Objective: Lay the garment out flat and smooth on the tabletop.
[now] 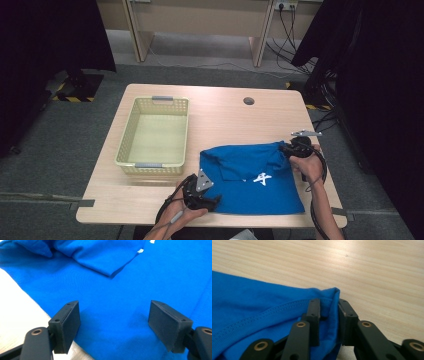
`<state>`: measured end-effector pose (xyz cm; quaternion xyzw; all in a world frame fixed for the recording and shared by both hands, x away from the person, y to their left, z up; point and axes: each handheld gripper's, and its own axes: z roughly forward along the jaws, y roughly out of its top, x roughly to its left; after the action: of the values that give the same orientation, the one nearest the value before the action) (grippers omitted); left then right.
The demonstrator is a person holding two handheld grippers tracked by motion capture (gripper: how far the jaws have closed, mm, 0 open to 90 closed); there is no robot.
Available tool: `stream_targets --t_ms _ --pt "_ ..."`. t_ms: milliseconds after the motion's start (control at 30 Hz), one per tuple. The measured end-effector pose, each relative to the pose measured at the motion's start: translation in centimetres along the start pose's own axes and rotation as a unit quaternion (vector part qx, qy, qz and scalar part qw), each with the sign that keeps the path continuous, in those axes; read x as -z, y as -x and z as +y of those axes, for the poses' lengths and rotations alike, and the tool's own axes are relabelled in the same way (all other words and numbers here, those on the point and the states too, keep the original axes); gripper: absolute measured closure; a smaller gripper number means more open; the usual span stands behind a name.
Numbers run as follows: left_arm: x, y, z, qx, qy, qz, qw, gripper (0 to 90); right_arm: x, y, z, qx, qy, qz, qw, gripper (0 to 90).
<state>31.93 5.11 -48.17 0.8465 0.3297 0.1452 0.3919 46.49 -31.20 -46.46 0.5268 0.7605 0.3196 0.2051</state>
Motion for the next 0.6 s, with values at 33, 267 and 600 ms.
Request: stream_targets --t_ms 33,267,600 --pt "0.0 0.0 0.0 0.000 0.000 0.000 1.0000 24.6 0.1 0.0 0.1 -0.002 0.001 -0.002 1.0000 70.7" --pt "0.0 0.0 0.0 0.000 0.000 0.000 1.0000 24.6 2.3 -0.5 0.8 -0.028 0.045 -0.002 0.9986 47.0" --pt "0.0 0.0 0.0 0.000 -0.001 0.000 1.0000 24.5 5.9 -3.8 0.0 -0.004 0.068 0.029 0.9972 32.3"
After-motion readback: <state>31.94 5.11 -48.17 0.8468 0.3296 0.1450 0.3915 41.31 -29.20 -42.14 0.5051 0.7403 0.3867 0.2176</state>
